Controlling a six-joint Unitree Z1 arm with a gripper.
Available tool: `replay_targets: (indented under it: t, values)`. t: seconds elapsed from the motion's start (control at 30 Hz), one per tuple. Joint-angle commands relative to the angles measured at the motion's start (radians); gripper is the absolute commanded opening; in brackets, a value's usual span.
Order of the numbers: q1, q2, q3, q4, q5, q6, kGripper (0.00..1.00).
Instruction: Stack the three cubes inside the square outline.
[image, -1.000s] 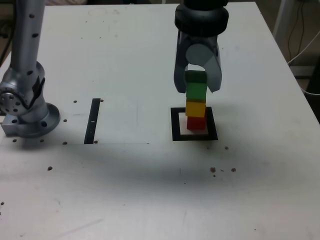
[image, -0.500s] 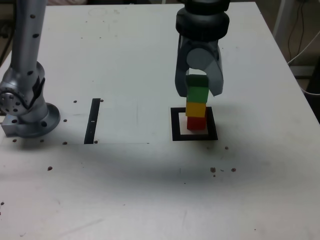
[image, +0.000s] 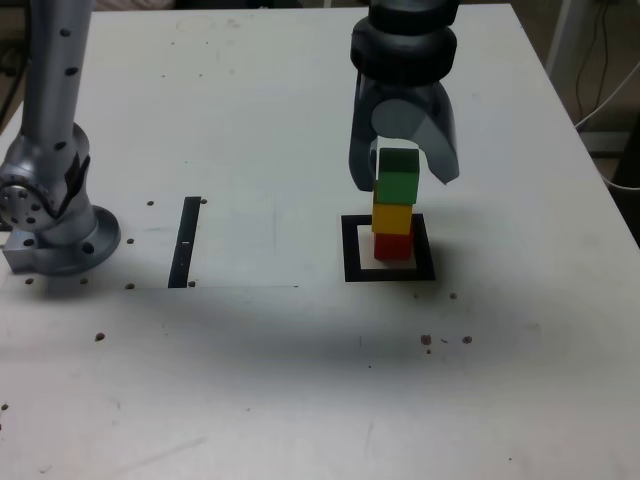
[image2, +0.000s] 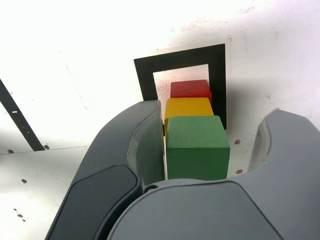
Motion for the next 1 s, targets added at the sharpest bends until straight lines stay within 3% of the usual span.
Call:
replay_targets:
  t: [0.0, 0.4, 0.63, 0.97]
  values:
    - [0.001, -0.020, 0.000, 0.006, 0.002, 0.001, 1.00]
    - [0.001, -0.155, 0.039, 0.021, -0.006, 0.009, 1.00]
    - [0.027, -0.315, 0.188, 0.001, -0.011, 0.009, 1.00]
    - [0.033, -0.415, 0.355, -0.002, -0.018, 0.018, 1.00]
